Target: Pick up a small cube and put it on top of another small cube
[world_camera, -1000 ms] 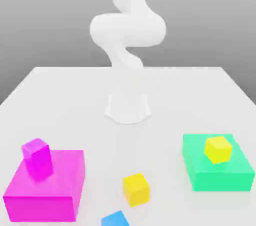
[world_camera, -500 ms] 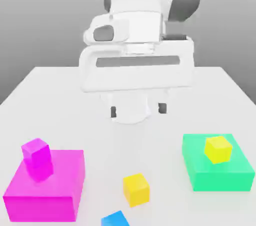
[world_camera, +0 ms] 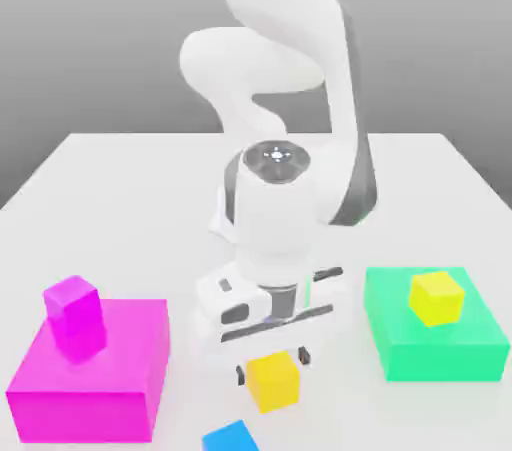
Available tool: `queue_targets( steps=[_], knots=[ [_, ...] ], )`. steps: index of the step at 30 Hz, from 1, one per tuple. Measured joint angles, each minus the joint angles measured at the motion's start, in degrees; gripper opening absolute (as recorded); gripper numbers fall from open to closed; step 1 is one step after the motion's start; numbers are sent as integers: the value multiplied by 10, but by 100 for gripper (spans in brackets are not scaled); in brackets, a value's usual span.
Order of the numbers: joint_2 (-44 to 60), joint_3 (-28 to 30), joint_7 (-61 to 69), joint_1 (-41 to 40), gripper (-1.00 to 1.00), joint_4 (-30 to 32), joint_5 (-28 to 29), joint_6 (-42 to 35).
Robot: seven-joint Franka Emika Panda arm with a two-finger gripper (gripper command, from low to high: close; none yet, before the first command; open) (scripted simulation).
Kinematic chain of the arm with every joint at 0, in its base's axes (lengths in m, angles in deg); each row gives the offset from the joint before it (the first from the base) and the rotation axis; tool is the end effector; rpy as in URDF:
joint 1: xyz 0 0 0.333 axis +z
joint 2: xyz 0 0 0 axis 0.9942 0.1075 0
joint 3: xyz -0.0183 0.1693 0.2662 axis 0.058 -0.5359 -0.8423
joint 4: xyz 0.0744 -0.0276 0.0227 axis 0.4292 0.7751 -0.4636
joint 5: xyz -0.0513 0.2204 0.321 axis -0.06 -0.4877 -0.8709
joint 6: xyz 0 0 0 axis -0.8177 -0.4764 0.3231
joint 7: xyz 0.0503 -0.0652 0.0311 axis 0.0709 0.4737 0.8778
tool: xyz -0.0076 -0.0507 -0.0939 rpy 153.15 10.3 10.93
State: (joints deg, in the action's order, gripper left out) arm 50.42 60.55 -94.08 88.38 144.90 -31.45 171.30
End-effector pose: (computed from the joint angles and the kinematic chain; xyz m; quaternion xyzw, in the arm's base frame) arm 0.4094 0.0207 0.1374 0.9798 -0.2001 0.0003 0.0003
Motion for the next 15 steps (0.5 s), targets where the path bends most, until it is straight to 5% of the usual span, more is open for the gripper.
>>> queue_targets(
  steps=[6, 11, 15],
  knots=[
    [-9, 0, -2, -1, -100, 2, 3, -8],
    [-105, 2, -9, 2, -100, 19, 12, -87],
    [-178, -43, -46, 80, -100, 13, -10, -164]
  ],
)
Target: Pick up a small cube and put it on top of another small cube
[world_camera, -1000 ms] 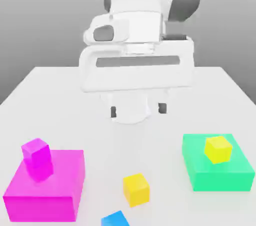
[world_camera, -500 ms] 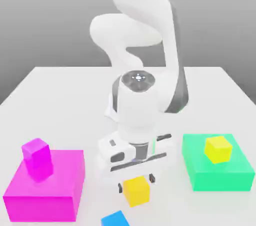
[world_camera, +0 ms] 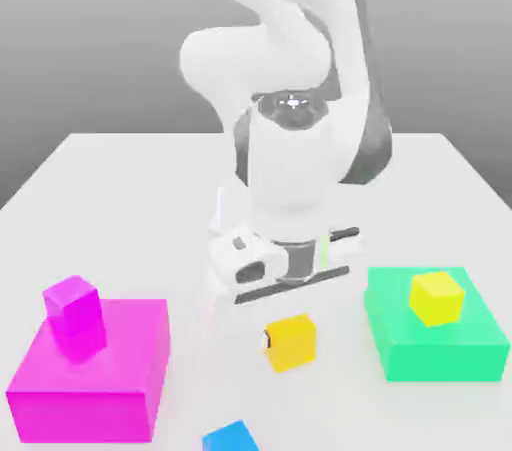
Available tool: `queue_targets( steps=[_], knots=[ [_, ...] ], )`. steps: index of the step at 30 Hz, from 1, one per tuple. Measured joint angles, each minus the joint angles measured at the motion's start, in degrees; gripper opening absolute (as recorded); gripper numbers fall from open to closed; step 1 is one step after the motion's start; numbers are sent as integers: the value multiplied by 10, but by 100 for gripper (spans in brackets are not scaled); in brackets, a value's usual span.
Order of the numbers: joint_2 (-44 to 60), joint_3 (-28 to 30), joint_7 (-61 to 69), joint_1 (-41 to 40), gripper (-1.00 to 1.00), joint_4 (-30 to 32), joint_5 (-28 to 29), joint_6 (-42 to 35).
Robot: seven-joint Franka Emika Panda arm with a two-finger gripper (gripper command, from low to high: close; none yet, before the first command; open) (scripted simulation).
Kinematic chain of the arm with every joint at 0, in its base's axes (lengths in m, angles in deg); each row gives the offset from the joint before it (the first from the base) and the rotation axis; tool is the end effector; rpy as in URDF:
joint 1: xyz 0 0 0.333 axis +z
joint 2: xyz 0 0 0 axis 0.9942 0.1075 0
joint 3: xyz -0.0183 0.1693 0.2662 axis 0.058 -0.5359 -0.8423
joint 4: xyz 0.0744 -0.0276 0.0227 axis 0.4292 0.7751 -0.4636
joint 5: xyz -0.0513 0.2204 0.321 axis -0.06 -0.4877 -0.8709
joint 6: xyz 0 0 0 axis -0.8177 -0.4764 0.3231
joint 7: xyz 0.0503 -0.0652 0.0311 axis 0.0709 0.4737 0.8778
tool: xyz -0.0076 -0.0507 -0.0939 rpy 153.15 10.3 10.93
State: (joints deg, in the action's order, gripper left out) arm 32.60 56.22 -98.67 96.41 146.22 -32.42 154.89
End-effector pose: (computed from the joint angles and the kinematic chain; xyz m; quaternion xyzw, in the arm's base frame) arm 0.3997 0.1107 0.2345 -0.9901 0.1398 0.0034 0.0107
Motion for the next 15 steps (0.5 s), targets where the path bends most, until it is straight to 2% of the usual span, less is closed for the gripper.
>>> queue_targets(
  steps=[7, 11, 12, 15],
  knots=[
    [-115, -82, -94, 103, -100, -15, -15, -128],
    [-62, -95, -120, 111, -100, -3, 4, -65],
    [-44, -96, -125, 111, 100, 1, 10, -44],
    [-44, -96, -125, 111, 100, 1, 10, -44]
  ],
)
